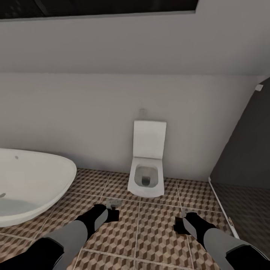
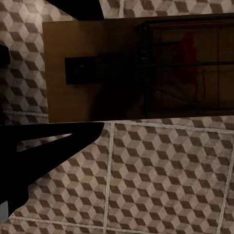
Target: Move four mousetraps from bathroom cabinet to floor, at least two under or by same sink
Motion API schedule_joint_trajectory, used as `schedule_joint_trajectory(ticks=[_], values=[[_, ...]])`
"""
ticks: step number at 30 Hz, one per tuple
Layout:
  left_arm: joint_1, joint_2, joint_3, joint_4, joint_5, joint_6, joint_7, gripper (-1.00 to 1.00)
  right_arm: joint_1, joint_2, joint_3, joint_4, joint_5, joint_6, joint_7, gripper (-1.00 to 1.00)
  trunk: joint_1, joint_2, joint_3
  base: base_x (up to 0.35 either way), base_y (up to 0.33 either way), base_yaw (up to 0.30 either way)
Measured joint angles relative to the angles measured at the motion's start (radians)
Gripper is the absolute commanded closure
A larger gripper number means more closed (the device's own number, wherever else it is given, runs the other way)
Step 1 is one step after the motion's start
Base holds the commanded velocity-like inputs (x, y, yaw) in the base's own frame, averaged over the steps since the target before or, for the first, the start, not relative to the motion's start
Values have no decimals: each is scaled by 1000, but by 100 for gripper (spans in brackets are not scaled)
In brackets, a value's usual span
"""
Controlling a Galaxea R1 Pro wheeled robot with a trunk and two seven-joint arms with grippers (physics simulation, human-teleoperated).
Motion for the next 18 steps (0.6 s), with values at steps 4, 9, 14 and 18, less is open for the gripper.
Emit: schedule_joint_trajectory(ticks=[4, 9, 14, 18], values=[[0, 0, -1, 0, -1, -1, 2, 100, 0, 0, -1, 0, 0, 0, -1, 100, 0, 0, -7, 0, 0, 0], [0, 0, -2, 1, -2, -1, 3, 100, 0, 0, 0, 0, 0, 0, 0, 100, 0, 0, -15, 0, 0, 0], [0, -2, -3, 2, -3, -1, 3, 100, 0, 1, 0, 0, 1, 0, 0, 100, 0, 0, -23, 0, 0, 0], [0, -3, -3, 4, -3, -1, 3, 100, 0, 1, 0, 0, 1, 0, 0, 100, 0, 0, -30, 0, 0, 0]])
